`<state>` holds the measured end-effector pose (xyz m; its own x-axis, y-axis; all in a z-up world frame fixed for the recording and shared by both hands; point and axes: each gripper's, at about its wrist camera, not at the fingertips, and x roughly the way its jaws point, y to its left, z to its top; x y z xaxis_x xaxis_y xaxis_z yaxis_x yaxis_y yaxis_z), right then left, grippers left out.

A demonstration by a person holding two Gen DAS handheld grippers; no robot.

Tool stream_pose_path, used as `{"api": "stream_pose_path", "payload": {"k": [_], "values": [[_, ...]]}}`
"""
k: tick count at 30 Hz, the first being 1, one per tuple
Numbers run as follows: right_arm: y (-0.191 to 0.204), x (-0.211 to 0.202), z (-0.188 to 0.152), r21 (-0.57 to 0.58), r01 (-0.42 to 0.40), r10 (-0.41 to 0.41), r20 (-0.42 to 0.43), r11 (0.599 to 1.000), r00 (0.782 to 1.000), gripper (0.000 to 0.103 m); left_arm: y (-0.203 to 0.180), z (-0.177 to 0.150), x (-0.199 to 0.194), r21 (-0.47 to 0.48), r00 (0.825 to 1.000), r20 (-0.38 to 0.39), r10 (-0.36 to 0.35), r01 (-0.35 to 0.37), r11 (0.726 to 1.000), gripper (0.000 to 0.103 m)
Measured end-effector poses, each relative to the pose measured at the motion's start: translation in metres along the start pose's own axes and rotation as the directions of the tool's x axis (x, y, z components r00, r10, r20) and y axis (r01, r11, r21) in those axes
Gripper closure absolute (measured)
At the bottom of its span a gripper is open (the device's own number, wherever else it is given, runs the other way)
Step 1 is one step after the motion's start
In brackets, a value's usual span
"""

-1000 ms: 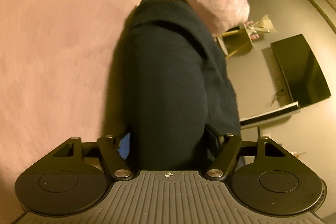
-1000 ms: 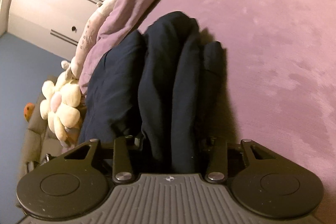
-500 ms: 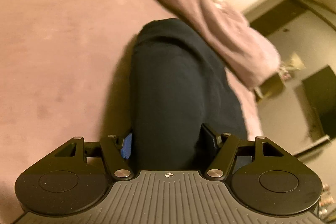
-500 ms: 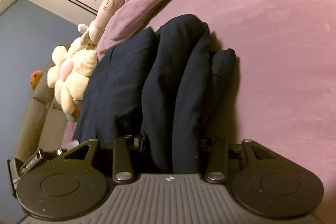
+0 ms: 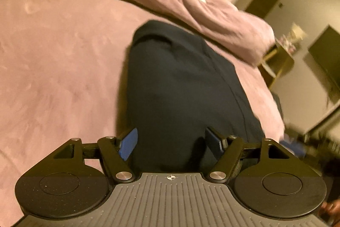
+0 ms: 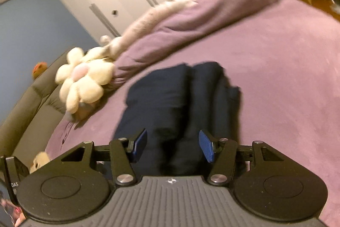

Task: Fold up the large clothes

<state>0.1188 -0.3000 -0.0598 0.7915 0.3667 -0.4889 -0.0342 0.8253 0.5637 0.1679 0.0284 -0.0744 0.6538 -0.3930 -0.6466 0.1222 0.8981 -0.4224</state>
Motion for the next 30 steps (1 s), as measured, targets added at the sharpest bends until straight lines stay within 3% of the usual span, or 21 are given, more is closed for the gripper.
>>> {"api": "stream_pose_path", "payload": {"k": [1,5,7,10,13,15,18,22,27,30], "values": [[0.012,0.002,-0.001,-0.046,-0.010,0.010,-0.001,0.999,1.000,0.067,-0.002,-0.004,0.001,0.008,1.000,-0.013,-0.001,0.002,1.000,0.026],[0.045,0.031,-0.013,-0.210,0.044,-0.060,-0.069,0.977,0.996,0.084,0.003,-0.010,0.010,-0.040,0.999,-0.050,-0.001,-0.001,0.999,0.023],[0.048,0.050,-0.026,-0.299,0.156,-0.194,-0.102,0.942,0.976,0.098,0.006,-0.011,0.015,-0.057,0.997,-0.073,0.002,-0.006,0.998,0.021],[0.038,0.075,-0.043,-0.382,0.313,-0.380,-0.114,0.870,0.918,0.099,0.009,-0.018,0.023,-0.063,0.993,-0.117,0.002,-0.009,0.998,0.018],[0.026,0.086,-0.047,-0.359,0.334,-0.399,-0.126,0.872,0.908,0.103,-0.005,-0.026,0.028,0.007,0.994,-0.100,0.045,-0.044,0.999,0.015],[0.029,0.094,-0.047,-0.393,0.372,-0.453,-0.134,0.841,0.882,0.103,-0.010,-0.029,0.031,0.048,0.994,-0.076,0.078,-0.075,0.996,0.012],[0.033,0.103,-0.051,-0.435,0.385,-0.480,-0.132,0.814,0.867,0.103,-0.001,-0.031,0.040,0.012,0.993,-0.098,0.072,-0.071,0.997,0.008],[0.037,0.077,-0.051,-0.410,0.365,-0.438,-0.098,0.836,0.894,0.103,0.008,-0.029,0.029,-0.057,0.992,-0.116,0.048,-0.055,0.997,0.009],[0.064,0.032,-0.042,-0.369,0.368,-0.391,0.014,0.853,0.920,0.095,-0.001,-0.029,0.012,-0.017,0.993,-0.081,0.084,-0.085,0.996,0.010],[0.083,0.019,-0.038,-0.385,0.313,-0.317,0.055,0.868,0.947,0.093,-0.007,-0.031,0.012,0.000,0.991,-0.083,0.107,-0.108,0.994,0.010]]}}
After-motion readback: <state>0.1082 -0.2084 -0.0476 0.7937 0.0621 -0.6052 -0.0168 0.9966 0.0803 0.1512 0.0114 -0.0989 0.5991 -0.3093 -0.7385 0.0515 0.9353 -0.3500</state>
